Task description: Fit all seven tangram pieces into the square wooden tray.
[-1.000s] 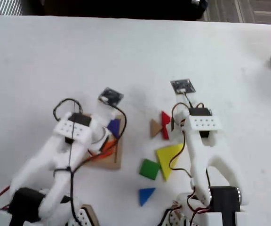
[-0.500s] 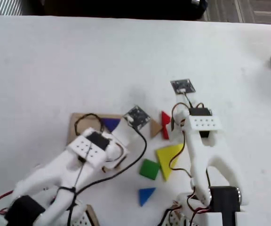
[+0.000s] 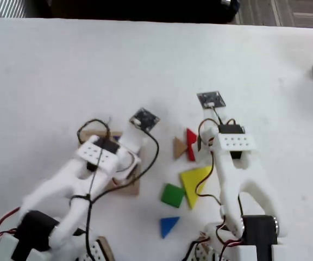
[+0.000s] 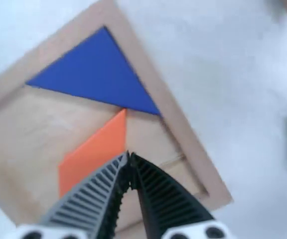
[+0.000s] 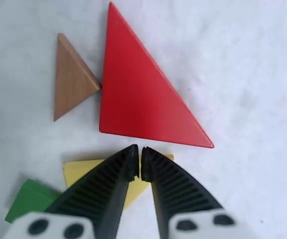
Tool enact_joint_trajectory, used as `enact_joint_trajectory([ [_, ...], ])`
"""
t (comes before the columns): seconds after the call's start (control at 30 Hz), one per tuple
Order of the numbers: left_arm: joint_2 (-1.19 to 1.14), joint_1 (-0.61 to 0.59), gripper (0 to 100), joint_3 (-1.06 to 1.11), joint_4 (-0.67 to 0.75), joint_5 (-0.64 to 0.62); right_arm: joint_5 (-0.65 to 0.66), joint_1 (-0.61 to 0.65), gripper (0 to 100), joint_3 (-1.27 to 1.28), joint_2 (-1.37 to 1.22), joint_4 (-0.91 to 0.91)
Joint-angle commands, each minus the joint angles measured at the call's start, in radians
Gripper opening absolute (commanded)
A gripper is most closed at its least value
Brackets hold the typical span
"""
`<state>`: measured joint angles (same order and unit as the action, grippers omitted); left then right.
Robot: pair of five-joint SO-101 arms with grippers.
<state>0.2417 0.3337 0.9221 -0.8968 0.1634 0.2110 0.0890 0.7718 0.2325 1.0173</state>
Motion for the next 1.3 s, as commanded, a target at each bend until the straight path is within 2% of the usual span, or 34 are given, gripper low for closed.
enact_joint_trajectory([
  [0.0, 0.002, -0.024, 2, -0.057, 0.012, -0.006, 0.014, 0.005, 1.8, -0.006, 0.044, -0.016],
  [0.17, 0.002, -0.028, 2, -0.071, 0.044, -0.006, 0.014, 0.004, 1.8, -0.006, 0.044, -0.016],
  [0.4, 0.012, -0.116, 2, -0.078, 0.054, -0.006, 0.014, 0.004, 1.8, -0.006, 0.044, -0.016],
  [0.67, 0.237, -0.286, 2, 0.012, 0.055, -0.005, 0.014, 0.004, 1.8, -0.006, 0.044, -0.016],
  [0.83, 0.171, -0.317, 2, 0.055, 0.055, 0.003, 0.014, 0.004, 1.8, -0.006, 0.044, -0.016],
  [1.13, -0.022, -0.306, 2, -0.029, 0.018, 0.005, 0.015, 0.004, 1.8, -0.006, 0.044, -0.015],
  [1.27, -0.022, -0.295, 2, -0.031, -0.011, 0.064, 0.015, 0.004, 1.8, -0.006, 0.044, -0.015],
])
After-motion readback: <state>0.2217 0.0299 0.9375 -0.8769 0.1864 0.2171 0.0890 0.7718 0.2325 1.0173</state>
